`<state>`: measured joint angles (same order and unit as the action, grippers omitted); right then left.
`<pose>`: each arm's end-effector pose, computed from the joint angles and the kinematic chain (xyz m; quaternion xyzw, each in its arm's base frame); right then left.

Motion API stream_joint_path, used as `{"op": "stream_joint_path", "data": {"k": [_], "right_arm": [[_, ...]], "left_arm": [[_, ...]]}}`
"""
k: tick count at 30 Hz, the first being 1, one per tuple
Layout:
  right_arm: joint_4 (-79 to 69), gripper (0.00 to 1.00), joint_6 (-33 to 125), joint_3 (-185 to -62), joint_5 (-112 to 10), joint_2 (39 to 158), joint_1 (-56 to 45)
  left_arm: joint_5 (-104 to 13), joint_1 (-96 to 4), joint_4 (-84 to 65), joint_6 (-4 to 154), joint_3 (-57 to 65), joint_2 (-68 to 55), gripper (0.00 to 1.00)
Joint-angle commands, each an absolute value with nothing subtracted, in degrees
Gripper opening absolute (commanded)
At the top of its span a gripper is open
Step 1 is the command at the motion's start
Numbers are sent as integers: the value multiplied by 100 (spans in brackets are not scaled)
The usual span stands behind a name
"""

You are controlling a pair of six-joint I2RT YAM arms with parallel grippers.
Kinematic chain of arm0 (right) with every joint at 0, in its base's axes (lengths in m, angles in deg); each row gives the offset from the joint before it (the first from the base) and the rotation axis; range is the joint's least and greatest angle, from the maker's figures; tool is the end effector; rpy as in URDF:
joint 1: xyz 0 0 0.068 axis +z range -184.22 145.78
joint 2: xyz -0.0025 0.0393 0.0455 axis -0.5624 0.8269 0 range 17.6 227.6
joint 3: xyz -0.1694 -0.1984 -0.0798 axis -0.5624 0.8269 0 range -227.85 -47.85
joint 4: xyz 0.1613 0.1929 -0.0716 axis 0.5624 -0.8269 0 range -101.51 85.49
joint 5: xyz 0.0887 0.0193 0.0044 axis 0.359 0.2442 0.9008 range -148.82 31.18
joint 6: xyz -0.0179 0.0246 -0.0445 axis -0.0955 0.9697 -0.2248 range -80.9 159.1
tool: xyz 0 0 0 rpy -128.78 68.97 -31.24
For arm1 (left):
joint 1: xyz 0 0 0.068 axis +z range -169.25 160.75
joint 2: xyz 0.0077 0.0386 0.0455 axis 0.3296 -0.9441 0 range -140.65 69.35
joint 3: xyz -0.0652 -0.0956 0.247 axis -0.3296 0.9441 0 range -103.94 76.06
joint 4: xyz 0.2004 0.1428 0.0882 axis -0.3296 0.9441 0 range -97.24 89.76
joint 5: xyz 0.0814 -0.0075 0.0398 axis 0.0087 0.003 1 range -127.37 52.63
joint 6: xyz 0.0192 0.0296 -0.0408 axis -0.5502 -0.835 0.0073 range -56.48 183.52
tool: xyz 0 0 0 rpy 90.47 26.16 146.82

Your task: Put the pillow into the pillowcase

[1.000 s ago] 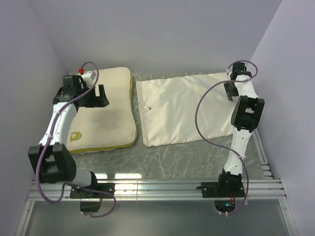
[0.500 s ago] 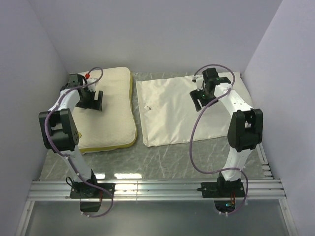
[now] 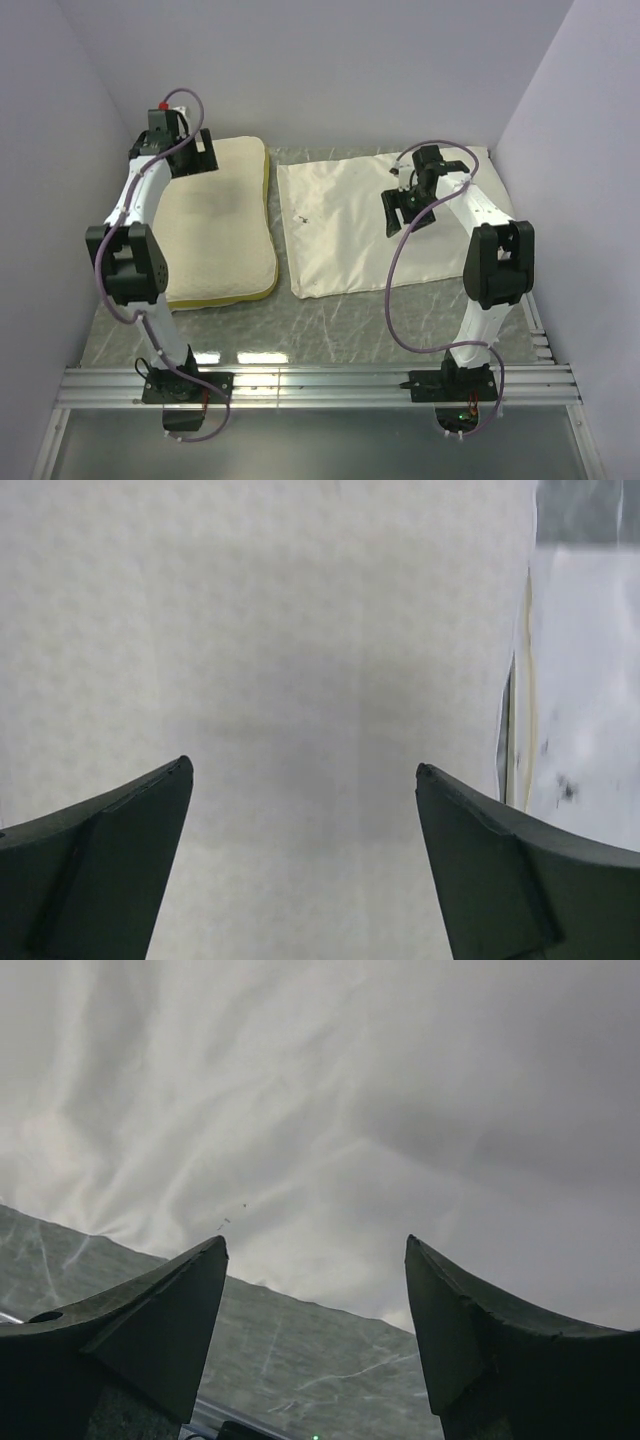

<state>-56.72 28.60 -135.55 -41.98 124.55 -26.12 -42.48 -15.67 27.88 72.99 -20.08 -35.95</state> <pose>0.3772 0.0640 0.2395 -0.1810 0.9596 0.1412 0.1624 0.4187 0.0230 0.3119 -0.0874 0.9165 -0.0610 0.3855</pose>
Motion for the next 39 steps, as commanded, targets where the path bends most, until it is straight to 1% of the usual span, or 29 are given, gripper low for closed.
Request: {"op": "stream_joint_path", "data": {"k": [1, 3, 4, 6, 8, 9, 10, 13, 14, 15, 19, 20, 22, 23, 25, 26, 29, 33, 36, 39], "right_arm": [[-5795, 80, 3040, -13723, -3922, 12070, -2631], [-5856, 80, 3040, -13706, -3878, 12008, -2631], [-5874, 80, 3031, -13697, -3861, 11964, -2631], [-5927, 81, 3005, -13610, -3939, 11955, -2614], [-5883, 80, 2987, -13425, -4254, 11981, -2561], [-5770, 80, 2970, -13172, -4595, 12007, -2552], [-5691, 80, 2952, -13048, -4790, 12103, -2552], [-5400, 76, 2812, -12634, -5345, 12410, -2771], [-5304, 73, 2733, -12572, -5424, 12499, -2850], [-5268, 73, 2689, -12581, -5512, 12587, -2947], [-5224, 70, 2435, -12966, -5872, 13192, -3395], [-5215, 70, 2364, -13176, -5873, 13307, -3396], [-5215, 70, 2171, -13423, -6249, 13666, -3641], [-5163, 69, 1978, -13694, -6573, 13799, -3799], [-5171, 66, 1784, -14073, -6848, 14204, -4019], [-5284, 66, 1644, -14545, -6962, 14327, -4211], [-5425, 66, 1485, -15162, -7042, 14513, -4301], [-5698, 69, 1642, -15244, -6315, 14074, -3969], [-5804, 74, 1888, -14937, -5954, 13434, -3634], [-5900, 77, 2134, -14673, -5567, 12959, -3081]], "left_arm": [[-3474, -1555, 2851, 8126, -2825, -4697, 99], [-3377, -1625, 3046, 8188, -3290, -5131, 99], [-3377, -1643, 3064, 8215, -3310, -5411, 99], [-3368, -1696, 2942, 8206, -3162, -5589, 99], [-3281, -1722, 2958, 8189, -3065, -5809, 99], [-3271, -1722, 3003, 8197, -3047, -5879, 99], [-3263, -1705, 3038, 8171, -3047, -6010, 97], [-3323, -1608, 3126, 8110, -3038, -6108, 94], [-3376, -1556, 3109, 8040, -3012, -6091, 94], [-3429, -1521, 3065, 8004, -2942, -6065, 95], [-3780, -1433, 2994, 7724, -2783, -5802, 99], [-3851, -1424, 2985, 7662, -2766, -5757, 99], [-3860, -1423, 2916, 7565, -2625, -5582, 99], [-3912, -1424, 2898, 7460, -2581, -5529, 99], [-3965, -1406, 2915, 7345, -2493, -5380, 99], [-4044, -1415, 2924, 7188, -2450, -5309, 99], [-4351, -1423, 3002, 6872, -2169, -4967, 99], [-4502, -1660, 3029, 6633, -1966, -4781, 99], [-4440, -1862, 3169, 6563, -2306, -5219, 99], [-4484, -2037, 3362, 6484, -2896, -6113, 99]]}}
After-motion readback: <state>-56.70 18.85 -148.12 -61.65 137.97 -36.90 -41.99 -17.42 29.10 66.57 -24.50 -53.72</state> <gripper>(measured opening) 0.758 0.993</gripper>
